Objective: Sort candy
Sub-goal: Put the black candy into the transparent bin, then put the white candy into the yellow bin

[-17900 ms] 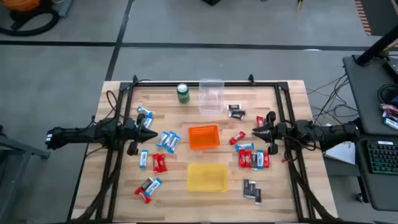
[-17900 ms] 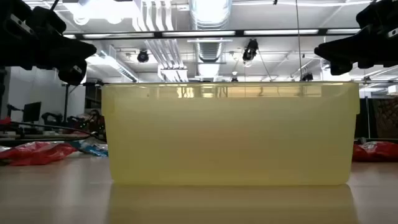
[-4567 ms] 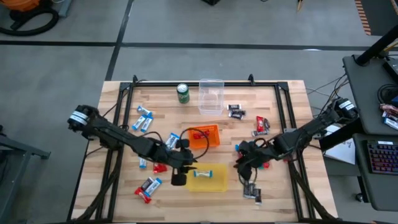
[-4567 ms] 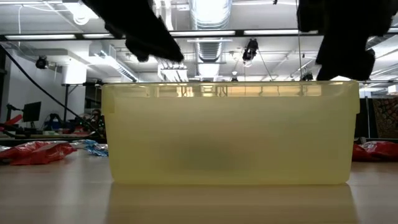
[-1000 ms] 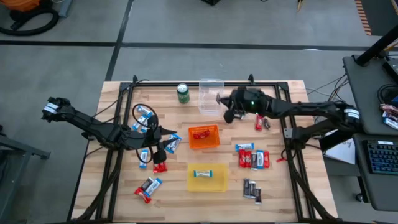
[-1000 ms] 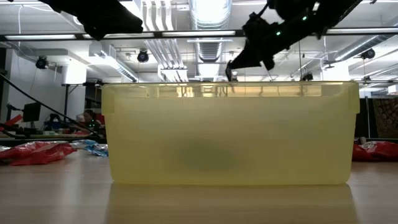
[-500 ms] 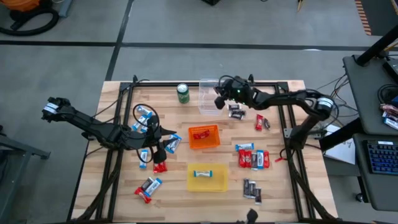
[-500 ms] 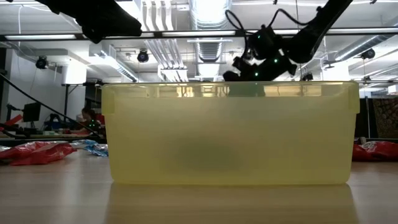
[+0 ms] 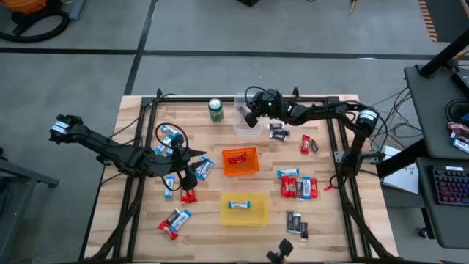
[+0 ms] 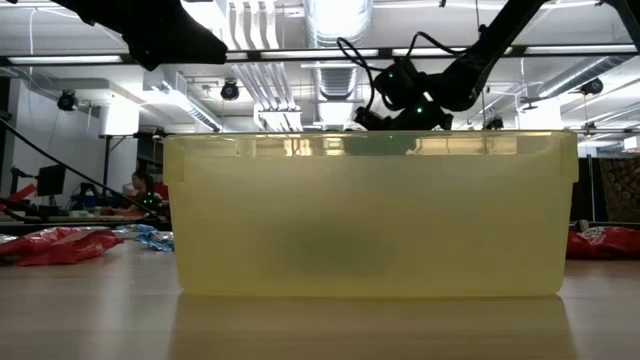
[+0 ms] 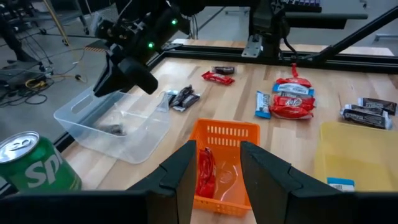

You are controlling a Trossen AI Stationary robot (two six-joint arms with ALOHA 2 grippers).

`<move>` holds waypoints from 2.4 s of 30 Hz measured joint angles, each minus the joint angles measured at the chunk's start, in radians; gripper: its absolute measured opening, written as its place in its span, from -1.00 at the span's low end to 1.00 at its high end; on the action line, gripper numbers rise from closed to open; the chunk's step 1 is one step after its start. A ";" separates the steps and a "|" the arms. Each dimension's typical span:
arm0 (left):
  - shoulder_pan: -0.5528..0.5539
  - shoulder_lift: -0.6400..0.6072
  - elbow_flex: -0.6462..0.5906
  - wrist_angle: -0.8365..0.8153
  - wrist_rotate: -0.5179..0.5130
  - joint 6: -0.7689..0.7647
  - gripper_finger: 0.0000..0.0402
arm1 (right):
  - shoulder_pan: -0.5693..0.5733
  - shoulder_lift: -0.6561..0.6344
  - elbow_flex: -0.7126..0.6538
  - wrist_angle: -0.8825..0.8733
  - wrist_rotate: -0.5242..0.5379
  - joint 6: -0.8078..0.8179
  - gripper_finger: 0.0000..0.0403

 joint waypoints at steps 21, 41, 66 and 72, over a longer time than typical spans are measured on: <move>-0.001 0.000 0.000 -0.276 0.093 -0.380 -0.40 | 0.143 -0.308 0.049 -0.508 -0.105 -0.002 -0.28; -0.004 0.000 -0.205 -0.146 0.107 -0.457 0.18 | 0.493 -0.482 -0.163 -0.426 -0.039 0.098 -0.32; -0.003 0.342 -0.326 0.118 0.001 -0.544 0.14 | 0.618 -0.481 -0.195 -0.399 0.219 0.128 -0.34; -0.003 0.438 -0.321 0.148 -0.021 -0.616 0.08 | 0.622 -0.481 -0.195 -0.399 0.219 0.138 -0.36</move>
